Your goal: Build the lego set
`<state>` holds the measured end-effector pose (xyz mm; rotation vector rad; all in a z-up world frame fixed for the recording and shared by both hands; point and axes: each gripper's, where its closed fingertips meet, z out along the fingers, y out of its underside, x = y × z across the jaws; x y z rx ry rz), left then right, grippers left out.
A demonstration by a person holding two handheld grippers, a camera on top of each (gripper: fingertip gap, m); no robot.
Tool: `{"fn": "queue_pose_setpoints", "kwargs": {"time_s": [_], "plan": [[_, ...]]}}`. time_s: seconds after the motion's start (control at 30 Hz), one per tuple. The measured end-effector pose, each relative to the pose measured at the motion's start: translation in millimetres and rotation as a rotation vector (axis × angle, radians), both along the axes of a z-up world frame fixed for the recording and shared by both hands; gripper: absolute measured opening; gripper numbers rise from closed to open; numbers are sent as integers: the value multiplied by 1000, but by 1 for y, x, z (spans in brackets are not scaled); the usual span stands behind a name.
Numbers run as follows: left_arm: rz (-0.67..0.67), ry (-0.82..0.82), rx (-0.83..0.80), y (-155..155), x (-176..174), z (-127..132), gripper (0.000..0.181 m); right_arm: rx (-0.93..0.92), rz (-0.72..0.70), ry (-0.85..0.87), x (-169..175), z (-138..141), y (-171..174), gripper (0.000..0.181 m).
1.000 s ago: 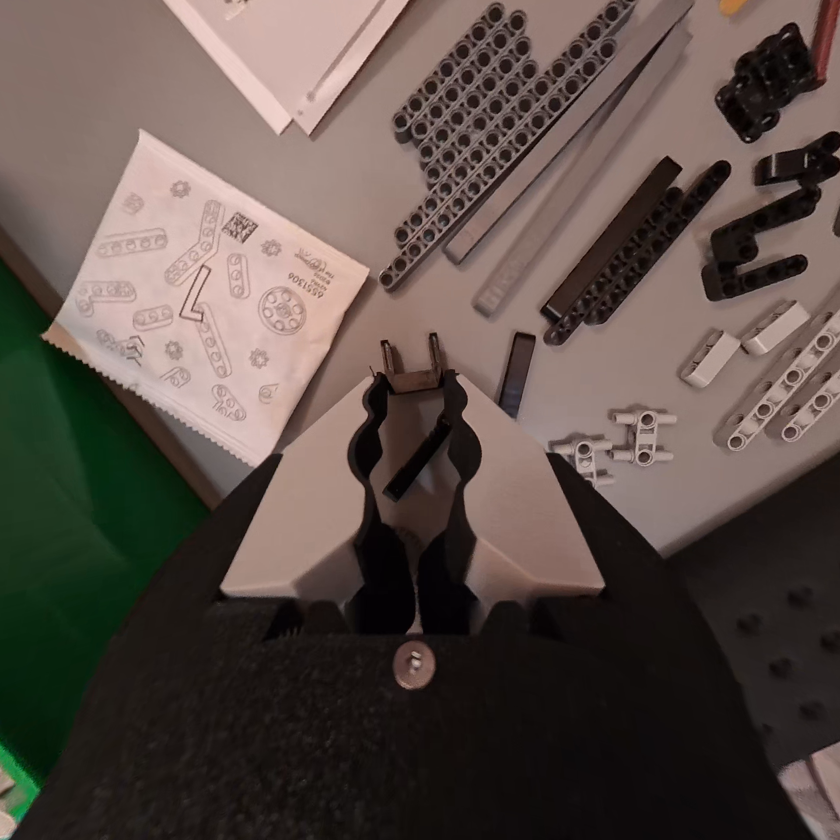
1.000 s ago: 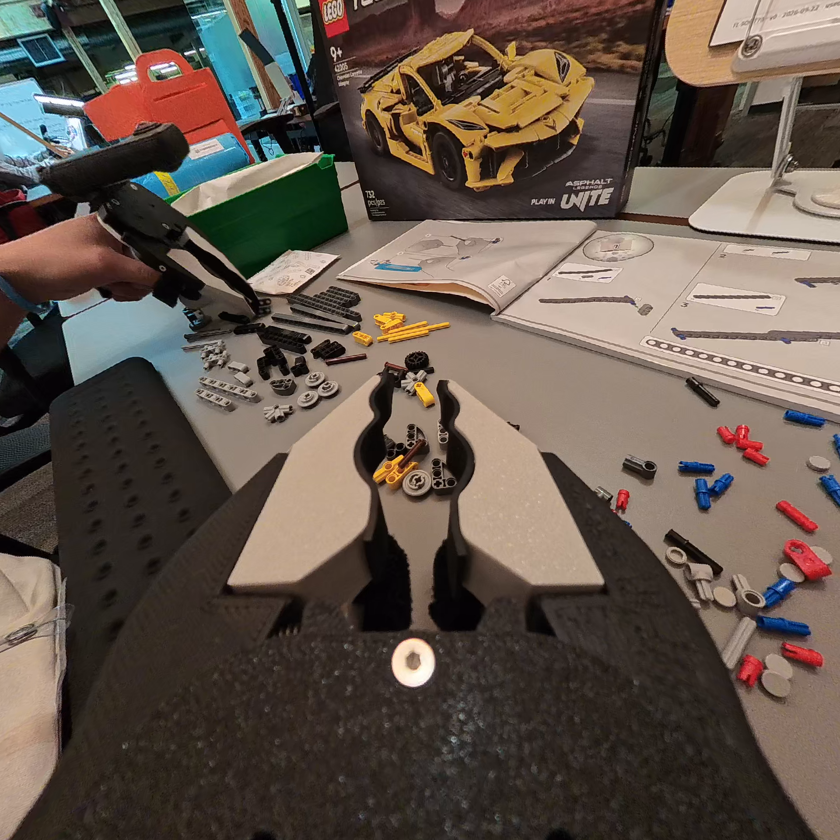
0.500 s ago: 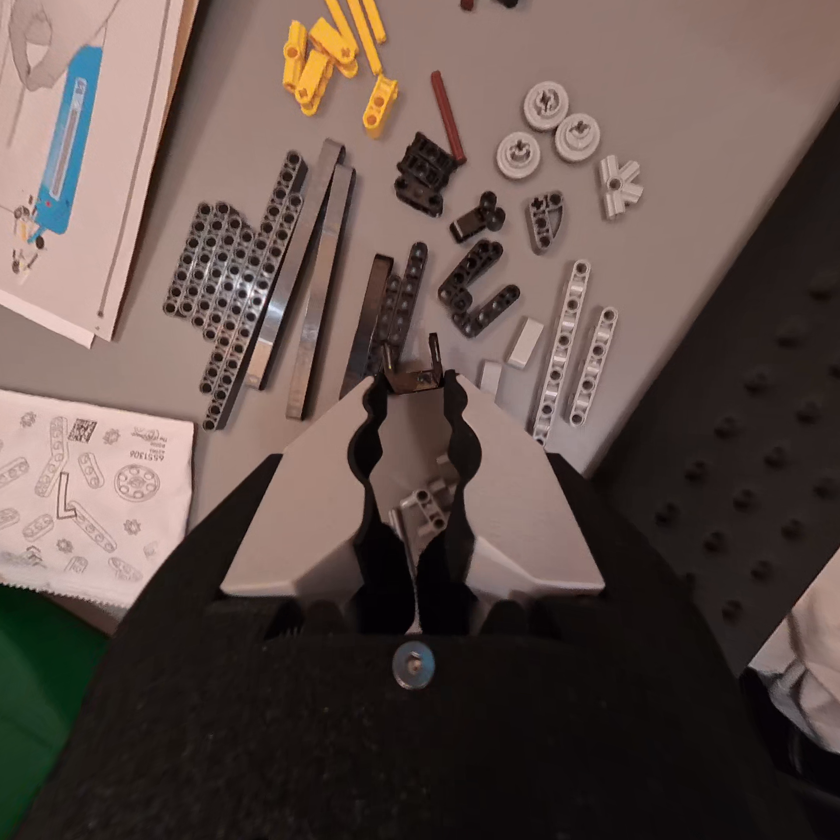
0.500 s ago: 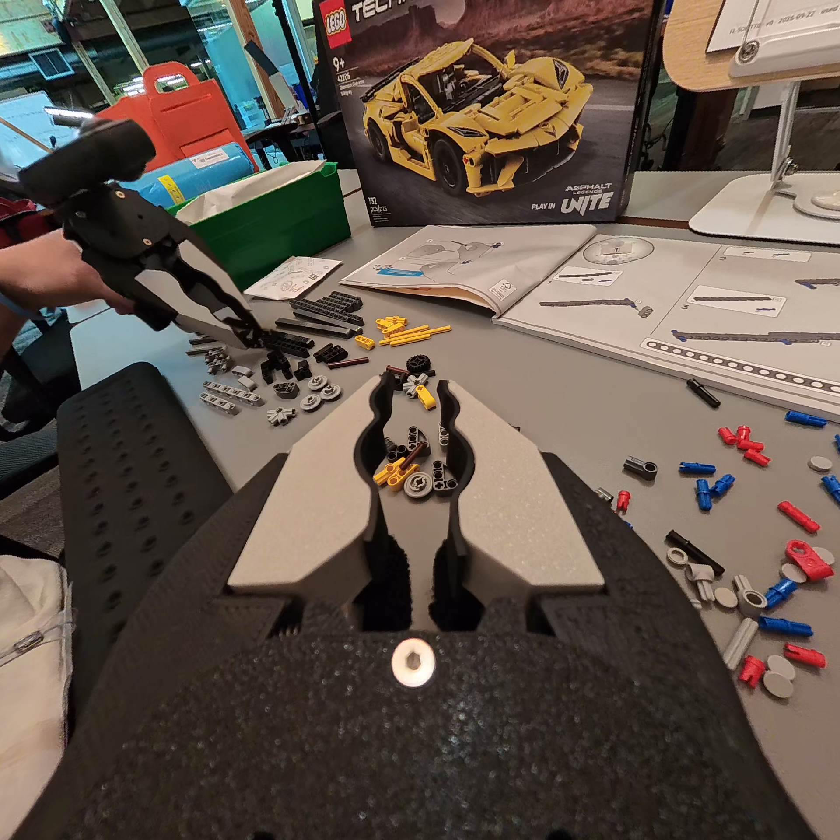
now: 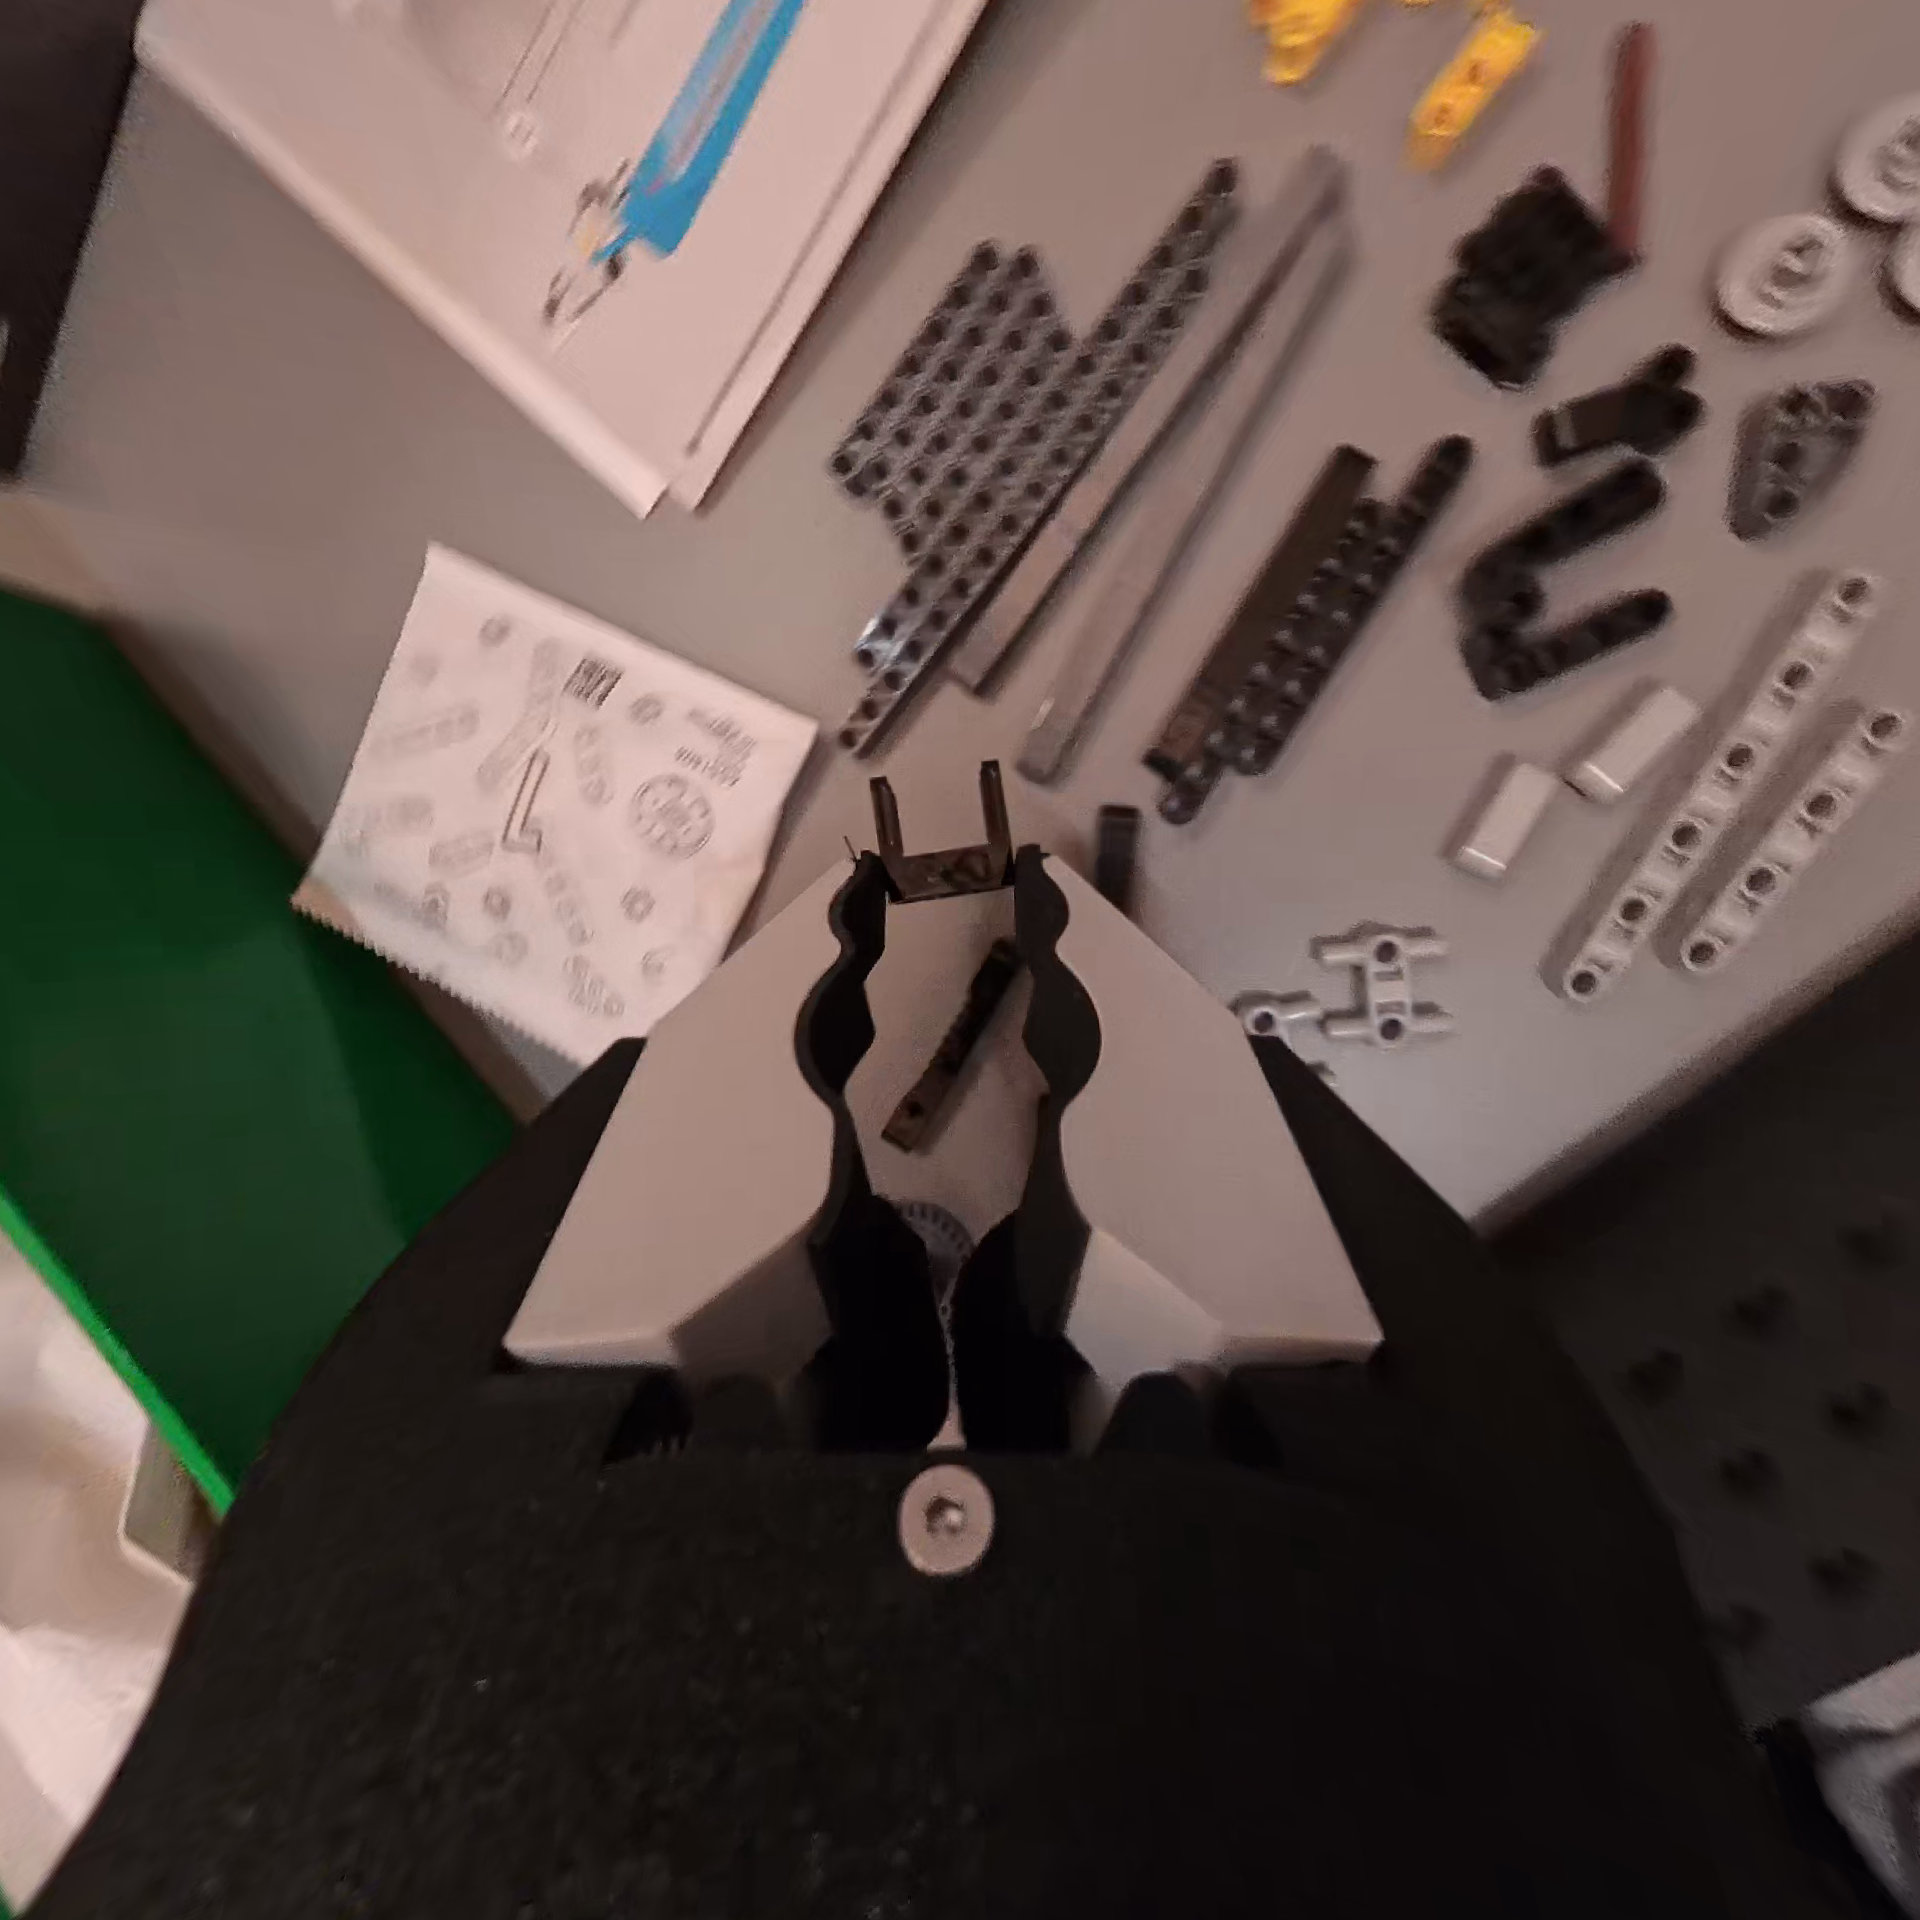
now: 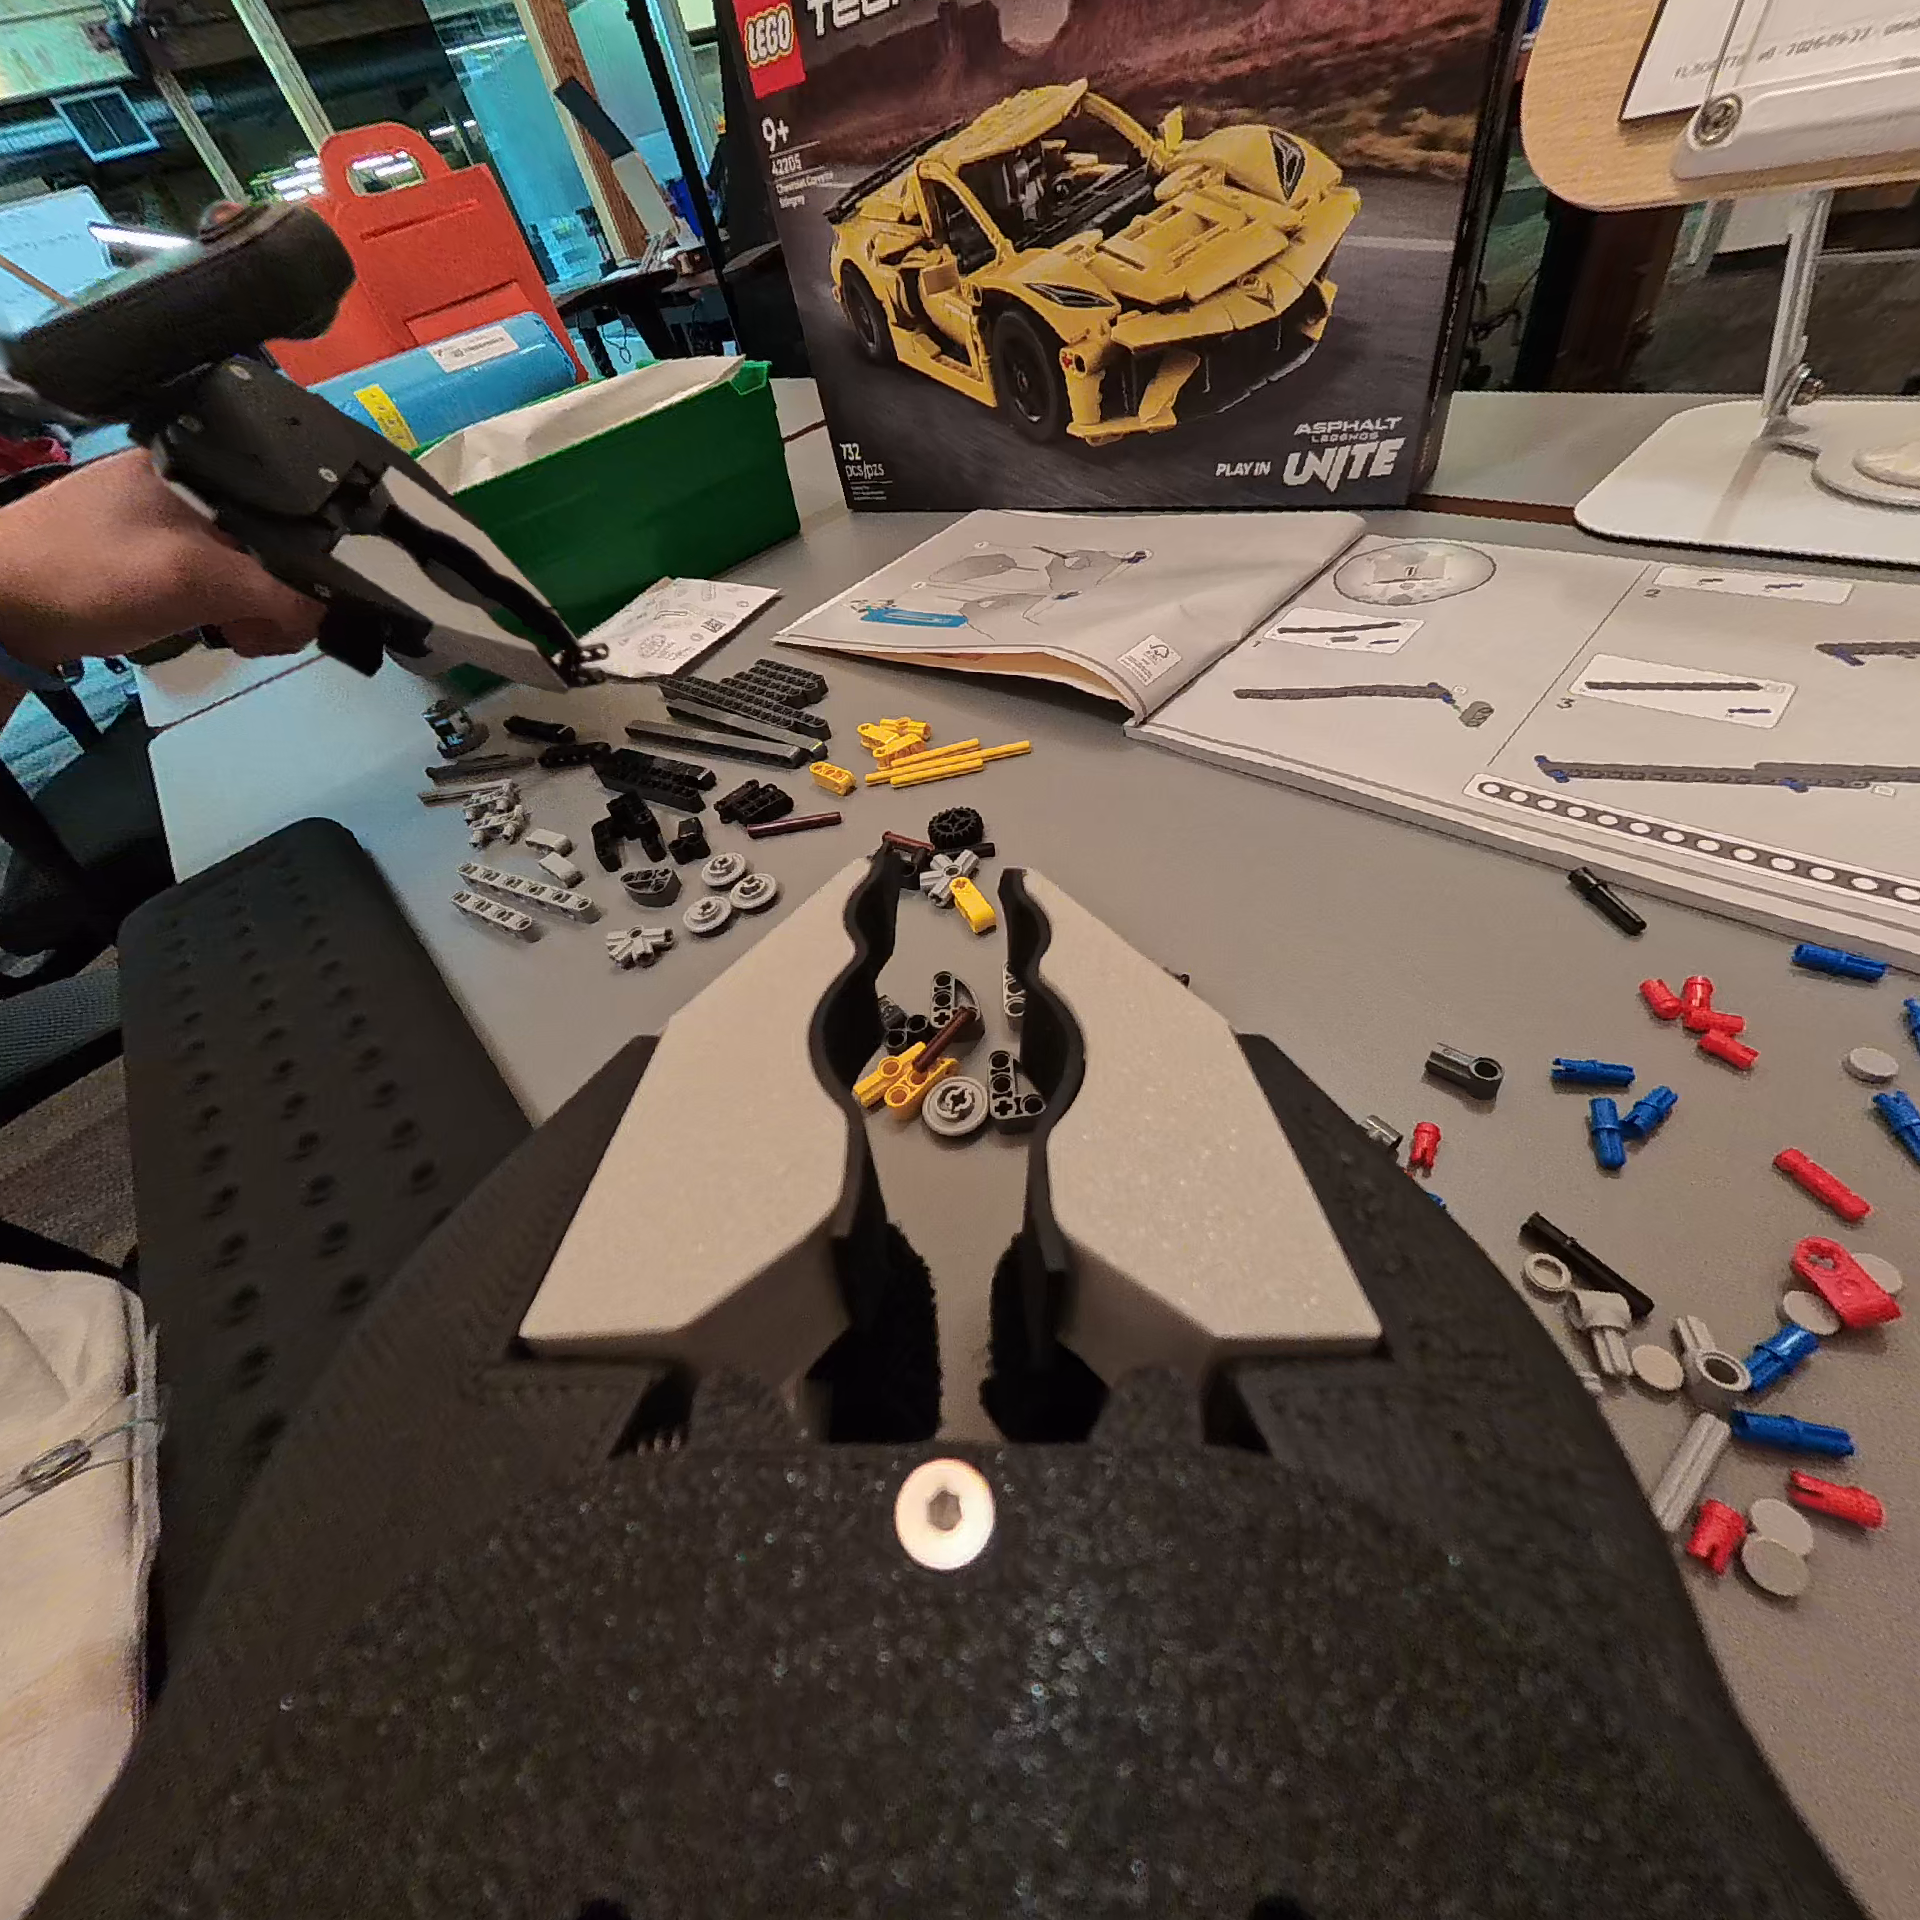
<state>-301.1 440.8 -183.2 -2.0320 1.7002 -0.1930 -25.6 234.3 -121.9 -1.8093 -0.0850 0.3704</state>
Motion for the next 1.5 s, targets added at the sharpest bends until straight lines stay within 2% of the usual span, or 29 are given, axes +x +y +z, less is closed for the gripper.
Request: {"fn": "queue_pose_setpoints", "kwargs": {"time_s": [0.13,0.23,0.6,0.7,0.8,0.87,0.93,0.97,1.03,1.1,1.2,1.3,1.37,1.43,1.5], "plan": [[199,33,8,28,-18,-8,23,-12,6,-2,-1,-2,1,20],[208,7,-74,20,-13,-15,23,-13,3,-10,-1,-2,1,20],[196,24,-165,8,-7,-32,24,-2,1,7,0,0,0,20],[225,-10,-160,9,-5,-25,29,1,1,9,1,0,0,20],[244,-77,-89,12,9,4,37,2,2,12,1,1,0,20],[118,-183,-61,-4,49,30,36,2,3,11,0,1,0,20],[-138,-278,-86,-48,102,46,32,2,6,9,0,1,-1,20],[-291,-306,-110,-77,127,46,27,2,7,7,0,1,0,20],[-535,-270,-116,-124,162,30,23,1,7,7,0,1,-1,20],[-671,-222,-115,-151,189,9,23,5,7,8,0,1,-1,20],[-761,-142,-225,-181,211,-17,24,10,5,12,0,2,-1,20],[-783,-93,-211,-185,223,-31,24,14,6,19,1,3,-2,20],[-783,-112,-228,-187,227,-28,6,17,7,23,1,4,-2,20],[-771,-129,-203,-182,224,-20,6,20,7,29,1,4,-2,20],[-709,-152,-146,-162,212,-6,6,21,8,31,1,4,-2,20]]}}
